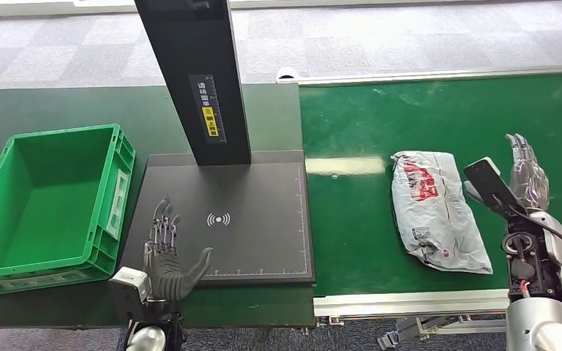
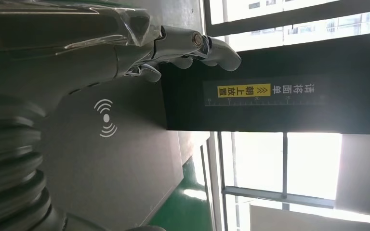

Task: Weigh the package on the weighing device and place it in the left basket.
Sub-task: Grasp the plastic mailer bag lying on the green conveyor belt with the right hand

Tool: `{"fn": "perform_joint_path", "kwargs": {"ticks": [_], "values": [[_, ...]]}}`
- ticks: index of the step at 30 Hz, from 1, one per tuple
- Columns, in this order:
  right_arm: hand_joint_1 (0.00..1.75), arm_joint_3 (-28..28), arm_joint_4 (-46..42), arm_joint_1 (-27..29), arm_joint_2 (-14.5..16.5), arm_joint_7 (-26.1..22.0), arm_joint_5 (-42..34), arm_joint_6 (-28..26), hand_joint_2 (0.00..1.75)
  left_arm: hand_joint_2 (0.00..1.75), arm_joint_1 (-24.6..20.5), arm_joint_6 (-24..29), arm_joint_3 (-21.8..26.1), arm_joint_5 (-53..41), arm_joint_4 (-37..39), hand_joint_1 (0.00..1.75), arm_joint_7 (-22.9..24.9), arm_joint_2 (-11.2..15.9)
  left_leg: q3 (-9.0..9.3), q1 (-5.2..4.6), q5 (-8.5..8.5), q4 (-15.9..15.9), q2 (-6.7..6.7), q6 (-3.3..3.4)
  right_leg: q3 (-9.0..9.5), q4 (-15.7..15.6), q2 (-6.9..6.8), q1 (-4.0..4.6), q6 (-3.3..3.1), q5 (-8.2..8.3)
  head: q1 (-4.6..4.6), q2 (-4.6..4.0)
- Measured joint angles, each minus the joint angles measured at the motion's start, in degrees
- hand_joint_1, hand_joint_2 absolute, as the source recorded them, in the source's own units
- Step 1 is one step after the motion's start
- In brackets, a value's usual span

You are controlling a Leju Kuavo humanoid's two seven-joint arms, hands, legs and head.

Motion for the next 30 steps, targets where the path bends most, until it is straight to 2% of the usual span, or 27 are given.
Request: {"fn": "perform_joint_path", "kwargs": {"ticks": [6, 18, 23, 30], "values": [[0.00, 2.50, 3.27, -1.65, 1.35, 1.45, 0.03, 2.38, 1.75, 1.75, -0.09, -0.33, 0.16, -0.01, 0.02, 0.00, 0.01, -0.08, 0.00, 0.00, 0.00, 0.00, 0.02, 0.00, 0.00, 0.00, 0.01, 0.01, 0.00, 0.00, 0.01, 0.00], [0.00, 6.99, 11.88, -1.22, 8.83, 5.81, 2.23, 2.80, 1.75, 1.75, -2.01, -2.36, -1.15, -0.73, 1.21, 0.00, 1.16, -1.26, 0.02, 0.01, 0.01, 0.00, 0.01, -0.02, -0.02, 0.01, 0.01, 0.05, -0.01, 0.00, 0.00, 0.00], [0.00, 7.07, 12.94, -0.39, 10.08, 6.84, 2.20, 2.34, 1.75, 1.75, -3.04, -2.51, -1.47, -0.75, 2.53, 0.00, 1.20, -1.42, 0.02, 0.01, 0.01, 0.00, 0.01, -0.01, -0.01, 0.00, 0.00, 0.04, -0.01, 0.00, 0.01, 0.00], [0.00, 7.29, 13.26, 0.49, 10.32, 9.22, 3.17, -1.59, 1.75, 1.75, -4.20, -3.03, -1.74, -0.69, 4.17, 0.00, 1.63, -1.51, 0.04, 0.01, 0.01, 0.00, 0.02, -0.02, -0.02, 0.00, 0.01, 0.04, -0.01, 0.00, -0.01, -0.01]]}}
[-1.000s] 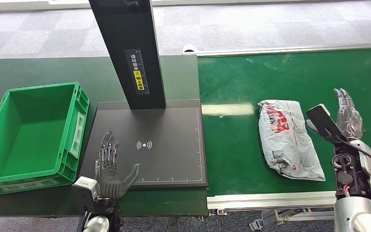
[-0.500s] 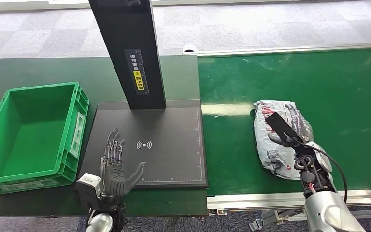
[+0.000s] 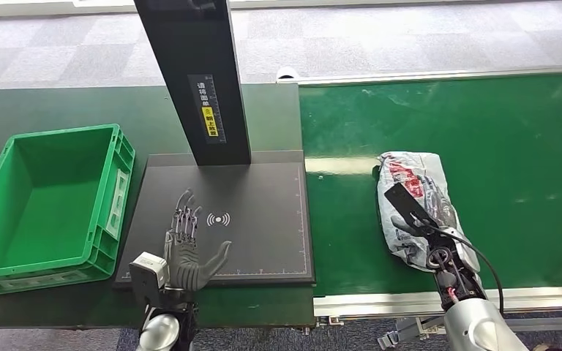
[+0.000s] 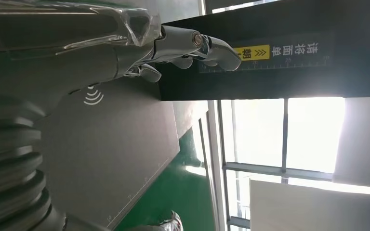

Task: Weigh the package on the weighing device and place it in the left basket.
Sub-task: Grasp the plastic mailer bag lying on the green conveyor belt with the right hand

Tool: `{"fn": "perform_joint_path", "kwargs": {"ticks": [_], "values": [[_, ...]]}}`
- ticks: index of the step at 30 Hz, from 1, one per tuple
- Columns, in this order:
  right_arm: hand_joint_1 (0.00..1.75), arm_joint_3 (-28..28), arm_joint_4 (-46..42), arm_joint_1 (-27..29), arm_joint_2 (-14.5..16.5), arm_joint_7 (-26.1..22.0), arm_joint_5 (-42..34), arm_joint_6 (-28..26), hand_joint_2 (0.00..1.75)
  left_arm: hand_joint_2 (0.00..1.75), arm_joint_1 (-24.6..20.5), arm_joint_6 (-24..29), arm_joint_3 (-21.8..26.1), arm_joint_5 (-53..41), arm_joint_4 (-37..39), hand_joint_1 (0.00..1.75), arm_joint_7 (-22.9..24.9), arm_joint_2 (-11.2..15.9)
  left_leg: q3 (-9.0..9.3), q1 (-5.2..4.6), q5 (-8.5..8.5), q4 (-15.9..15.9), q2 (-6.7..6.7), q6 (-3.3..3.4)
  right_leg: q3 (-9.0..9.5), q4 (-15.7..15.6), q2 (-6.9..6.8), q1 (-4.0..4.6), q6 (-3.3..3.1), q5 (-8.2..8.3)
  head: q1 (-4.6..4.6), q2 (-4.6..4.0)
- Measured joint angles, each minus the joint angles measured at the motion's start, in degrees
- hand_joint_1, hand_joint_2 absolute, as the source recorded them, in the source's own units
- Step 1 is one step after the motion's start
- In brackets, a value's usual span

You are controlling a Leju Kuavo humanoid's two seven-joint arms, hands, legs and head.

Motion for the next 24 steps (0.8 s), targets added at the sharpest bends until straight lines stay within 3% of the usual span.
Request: {"fn": "perform_joint_path", "kwargs": {"ticks": [8, 17, 18, 21, 22, 24], "values": [[0.00, -0.13, -0.45, 1.80, -1.29, 0.93, -0.37, -0.89, 1.75, 1.75, -0.09, -0.01, -0.12, 0.45, 1.09, 0.00, 0.08, 0.00, -0.01, 0.00, 0.00, 0.00, 0.00, 0.00, 0.00, 0.00, 0.00, 0.00, 0.00, 0.00, 0.01, 0.01], [0.00, -1.11, -0.31, 4.38, -1.80, -0.41, -3.17, 1.81, 1.75, 1.75, 0.28, 0.08, -0.38, 0.68, 1.16, 0.00, 0.08, 0.00, -0.01, 0.00, -0.01, 0.00, -0.01, 0.00, 0.00, 0.00, 0.00, 0.00, 0.00, 0.00, 0.01, 0.01], [0.22, -1.13, -0.27, 4.50, -1.78, -0.32, -3.15, 2.03, 1.75, 1.75, 0.33, 0.10, -0.41, 0.68, 1.16, 0.00, 0.08, 0.00, -0.01, 0.00, -0.01, 0.00, 0.00, 0.00, 0.00, 0.00, 0.00, 0.00, 0.00, 0.00, 0.01, 0.01], [1.50, -1.13, -0.13, 4.61, -1.59, 0.43, -2.83, 3.45, 1.75, 1.75, 0.35, 0.11, -0.54, 0.66, 1.16, 0.00, 0.09, 0.00, -0.01, 0.00, -0.01, 0.00, 0.00, 0.00, 0.01, 0.00, 0.00, 0.00, 0.00, 0.00, 0.01, 0.01], [1.71, -1.13, -0.06, 4.61, -1.47, 0.71, -2.62, 4.08, 1.75, 1.75, 0.35, 0.11, -0.57, 0.64, 1.16, 0.00, 0.13, 0.00, -0.01, 0.00, -0.01, 0.00, 0.00, 0.00, 0.01, 0.00, 0.00, 0.00, 0.00, 0.00, 0.01, 0.01], [1.75, -1.12, 0.07, 4.62, -1.18, 1.01, -2.24, 4.99, 1.75, 1.75, 0.34, 0.11, -0.64, 0.60, 1.16, 0.00, 0.24, 0.00, -0.01, 0.00, -0.01, 0.00, 0.00, 0.00, 0.01, 0.00, 0.00, 0.00, 0.00, 0.00, 0.01, 0.01]]}}
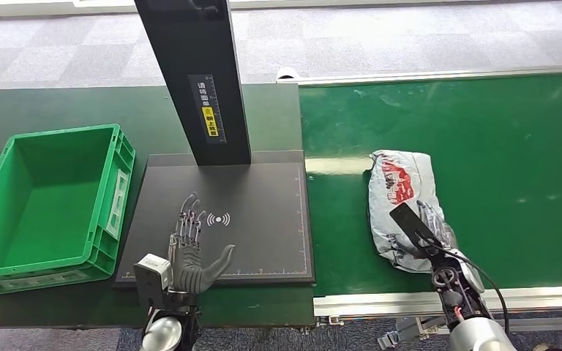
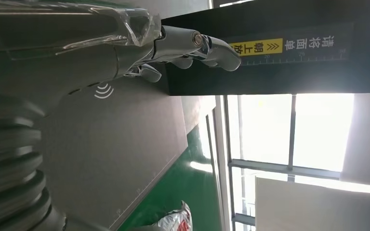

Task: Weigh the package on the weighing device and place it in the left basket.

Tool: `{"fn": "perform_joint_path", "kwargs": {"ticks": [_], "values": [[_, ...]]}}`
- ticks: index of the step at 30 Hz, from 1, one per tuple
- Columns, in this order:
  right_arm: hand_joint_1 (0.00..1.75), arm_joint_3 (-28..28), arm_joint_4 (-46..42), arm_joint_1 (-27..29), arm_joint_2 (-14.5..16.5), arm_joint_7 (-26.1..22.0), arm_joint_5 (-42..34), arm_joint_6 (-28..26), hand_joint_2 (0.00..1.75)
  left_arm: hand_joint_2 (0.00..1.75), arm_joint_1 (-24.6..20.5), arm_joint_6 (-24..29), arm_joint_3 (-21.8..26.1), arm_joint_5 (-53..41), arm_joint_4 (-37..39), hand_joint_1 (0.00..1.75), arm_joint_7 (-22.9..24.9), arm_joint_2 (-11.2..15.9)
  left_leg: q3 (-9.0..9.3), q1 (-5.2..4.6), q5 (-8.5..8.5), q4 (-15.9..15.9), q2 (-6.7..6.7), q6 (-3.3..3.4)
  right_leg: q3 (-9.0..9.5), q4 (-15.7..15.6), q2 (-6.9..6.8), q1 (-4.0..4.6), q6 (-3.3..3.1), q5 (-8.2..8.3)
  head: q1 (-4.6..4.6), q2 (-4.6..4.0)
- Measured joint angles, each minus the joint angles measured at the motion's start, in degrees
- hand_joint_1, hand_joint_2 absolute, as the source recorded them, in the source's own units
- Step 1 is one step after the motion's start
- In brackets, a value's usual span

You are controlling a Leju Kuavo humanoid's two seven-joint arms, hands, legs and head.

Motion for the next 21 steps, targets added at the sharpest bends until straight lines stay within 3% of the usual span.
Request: {"fn": "perform_joint_path", "kwargs": {"ticks": [11, 17, 21], "values": [[1.75, 0.43, -0.03, 0.06, 1.50, -0.65, -0.53, 0.51, 1.75, 1.75, 0.00, -0.10, -0.34, -0.09, 0.00, 0.00, 0.21, 0.00, 0.01, 0.00, 0.00, 0.00, 0.00, 0.00, 0.00, 0.00, 0.00, 0.00, 0.00, 0.00, -0.01, 0.00], [1.75, -0.23, -2.99, 1.40, 2.10, -6.42, -5.64, -6.30, 1.75, 1.75, 0.11, -0.29, -0.32, 0.15, -0.05, 0.00, 0.50, 0.00, -0.02, 0.00, 0.00, 0.00, -0.01, 0.00, 0.00, 0.00, -0.01, 0.00, 0.00, 0.00, -0.01, 0.00], [1.75, -0.72, -12.28, 4.38, 2.80, -9.76, -10.08, -10.82, 1.75, 1.75, 0.52, -0.98, -0.13, 0.97, -0.39, 0.00, 0.98, 0.00, -0.04, 0.00, 0.00, 0.00, -0.03, 0.00, -0.01, 0.00, -0.01, 0.00, 0.00, 0.00, 0.01, 0.00]]}}
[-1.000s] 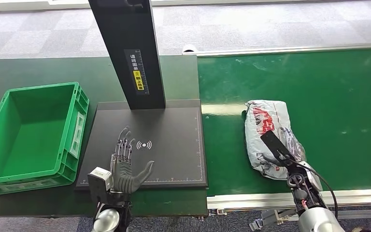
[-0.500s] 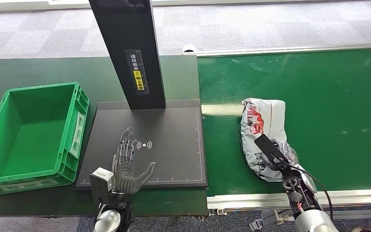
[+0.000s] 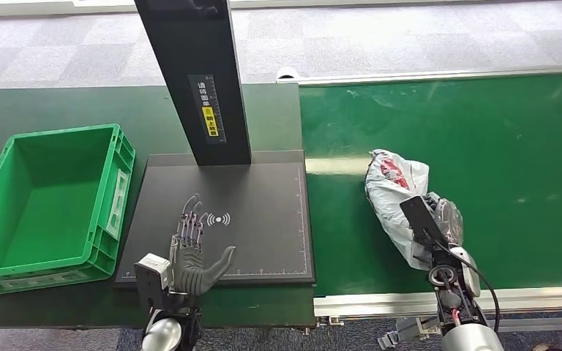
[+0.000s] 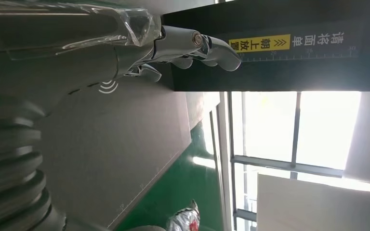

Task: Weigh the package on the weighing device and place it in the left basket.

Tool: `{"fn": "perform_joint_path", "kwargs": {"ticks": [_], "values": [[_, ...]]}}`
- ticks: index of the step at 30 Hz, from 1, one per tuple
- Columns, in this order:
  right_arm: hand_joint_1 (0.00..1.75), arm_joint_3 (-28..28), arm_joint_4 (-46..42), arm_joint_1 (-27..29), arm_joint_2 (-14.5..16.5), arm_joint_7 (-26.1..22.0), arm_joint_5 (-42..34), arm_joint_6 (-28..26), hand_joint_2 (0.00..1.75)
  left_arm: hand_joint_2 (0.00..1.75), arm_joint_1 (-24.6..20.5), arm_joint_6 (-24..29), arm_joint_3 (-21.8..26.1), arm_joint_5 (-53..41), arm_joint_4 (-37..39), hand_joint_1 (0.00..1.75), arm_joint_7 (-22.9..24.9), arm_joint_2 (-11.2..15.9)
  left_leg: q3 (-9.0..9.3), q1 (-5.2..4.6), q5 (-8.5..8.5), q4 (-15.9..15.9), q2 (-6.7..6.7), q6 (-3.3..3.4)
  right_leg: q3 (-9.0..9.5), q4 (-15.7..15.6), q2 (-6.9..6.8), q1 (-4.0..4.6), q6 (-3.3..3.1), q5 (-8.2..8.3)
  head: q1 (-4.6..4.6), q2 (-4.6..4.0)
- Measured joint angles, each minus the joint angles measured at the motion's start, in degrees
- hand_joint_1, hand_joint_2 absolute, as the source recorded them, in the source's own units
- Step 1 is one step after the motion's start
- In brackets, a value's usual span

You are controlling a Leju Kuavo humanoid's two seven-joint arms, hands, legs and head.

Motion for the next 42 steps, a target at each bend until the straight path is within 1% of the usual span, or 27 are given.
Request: {"fn": "perform_joint_path", "kwargs": {"ticks": [5, 8, 11, 14, 17, 20, 25, 27, 29, 31, 33, 34, 37, 38, 42], "values": [[1.75, 1.18, -19.14, 5.31, 1.06, 0.64, -3.26, -2.99, 1.75, 1.75, 0.27, -0.45, 0.56, 0.28, -0.50, 0.00, 0.23, 0.00, -0.02, 0.00, 0.00, 0.00, -0.01, 0.00, -0.02, 0.00, 0.00, 0.00, 0.00, 0.00, -0.01, 0.00], [1.75, 2.73, -28.80, 7.22, 1.76, 1.11, -4.46, -2.75, 1.75, 1.75, 0.26, -0.55, 0.81, 0.28, -1.07, 0.00, 0.07, 0.05, 0.00, 0.00, 0.00, -0.01, 0.01, 0.00, -0.01, 0.00, 0.02, 0.01, 0.00, 0.00, -0.01, 0.00], [1.75, 4.74, -34.96, 7.68, 2.42, 1.44, -5.74, 0.29, 1.75, 1.75, 0.07, -0.42, 1.10, 0.03, -1.73, 0.00, -0.33, 0.23, 0.01, 0.00, 0.01, -0.01, 0.02, -0.01, 0.01, 0.01, 0.02, 0.01, -0.01, 0.01, 0.01, 0.00], [1.75, 7.79, -36.99, 6.69, 3.07, 2.08, -7.03, 6.32, 1.75, 1.75, -0.68, 0.04, 1.74, -0.54, -2.39, 0.00, -0.78, 0.60, 0.02, 0.01, 0.05, -0.02, 0.02, -0.03, 0.02, 0.01, 0.02, 0.01, -0.04, 0.03, 0.01, 0.00], [1.75, 11.71, -35.82, 4.74, 4.20, 2.89, -8.28, 12.37, 1.75, 1.75, -1.99, 0.61, 2.66, -1.14, -2.71, 0.00, -0.84, 0.99, 0.03, 0.02, 0.10, -0.02, 0.04, -0.06, 0.03, 0.03, 0.02, 0.02, -0.07, 0.06, 0.00, 0.00], [1.75, 15.84, -30.41, 2.13, 6.78, 2.73, -10.41, 17.47, 1.75, 1.75, -3.73, 1.49, 4.08, -2.19, -2.71, 0.00, -0.80, 1.43, 0.05, 0.07, 0.14, -0.02, 0.06, -0.11, 0.02, 0.05, 0.02, 0.08, -0.09, 0.07, 0.01, 0.00], [1.75, 21.95, -19.86, -0.37, 12.05, 0.66, -13.20, 20.42, 1.75, 1.75, -5.90, 2.56, 6.91, -3.40, -2.69, 0.00, -0.71, 2.22, 0.03, 0.14, 0.17, -0.02, -0.02, -0.17, -0.01, 0.09, 0.01, 0.15, -0.12, 0.07, 0.01, 0.00], [1.75, 22.94, -18.04, -0.73, 13.01, 0.46, -13.63, 20.97, 1.75, 1.75, -6.03, 2.87, 7.49, -3.53, -2.69, 0.00, -0.71, 2.39, 0.02, 0.15, 0.17, -0.02, 0.01, -0.17, -0.02, 0.10, 0.02, 0.17, -0.12, 0.07, 0.01, 0.00], [1.75, 23.06, -17.84, -0.76, 13.12, 0.42, -13.69, 21.16, 1.75, 1.75, -6.06, 2.94, 7.57, -3.56, -2.69, 0.00, -0.71, 2.43, 0.02, 0.15, 0.17, -0.03, 0.01, -0.17, -0.02, 0.10, 0.02, 0.17, -0.12, 0.07, 0.01, 0.00], [1.75, 25.79, -14.06, -0.87, 16.05, 0.11, -14.47, 22.74, 1.75, 1.75, -6.31, 3.82, 9.17, -3.77, -2.93, 0.00, -0.60, 3.03, 0.01, 0.15, 0.16, -0.03, 0.02, -0.17, -0.04, 0.10, 0.02, 0.17, -0.13, 0.05, 0.01, 0.00], [1.75, 29.16, -9.25, -1.14, 19.60, -0.26, -15.56, 24.20, 1.75, 1.75, -6.54, 4.80, 11.21, -3.99, -3.28, 0.00, -0.45, 3.76, -0.01, 0.15, 0.16, -0.04, 0.01, -0.18, -0.05, 0.09, 0.02, 0.17, -0.14, 0.04, 0.02, 0.00], [1.55, 29.84, -8.16, -1.34, 20.19, -0.33, -15.97, 24.26, 1.75, 1.75, -6.56, 4.91, 11.65, -4.02, -3.38, 0.00, -0.39, 3.89, -0.01, 0.15, 0.16, -0.04, 0.01, -0.17, -0.05, 0.09, 0.01, 0.17, -0.14, 0.04, 0.02, 0.00], [0.24, 31.38, -5.55, -2.22, 21.04, -0.18, -17.24, 24.65, 1.75, 1.75, -6.72, 5.12, 12.72, -4.11, -3.61, 0.00, -0.11, 4.04, 0.00, 0.14, 0.16, -0.04, 0.04, -0.17, -0.04, 0.09, 0.02, 0.14, -0.13, 0.05, 0.03, 0.00], [0.00, 31.89, -4.63, -2.60, 21.29, -0.04, -17.65, 24.72, 1.75, 1.75, -6.81, 5.20, 13.11, -4.14, -3.67, 0.00, 0.06, 4.07, 0.00, 0.14, 0.17, -0.04, 0.04, -0.17, -0.04, 0.09, 0.02, 0.14, -0.12, 0.06, 0.03, 0.00], [0.00, 33.02, -1.76, -3.91, 22.00, -0.29, -19.83, 24.02, 1.75, 1.75, -6.72, 5.27, 14.23, -5.16, -4.15, 0.00, 0.54, 4.21, 0.00, 0.12, 0.17, -0.03, 0.01, -0.17, -0.04, 0.09, 0.01, 0.14, -0.12, 0.06, 0.01, 0.00]]}}
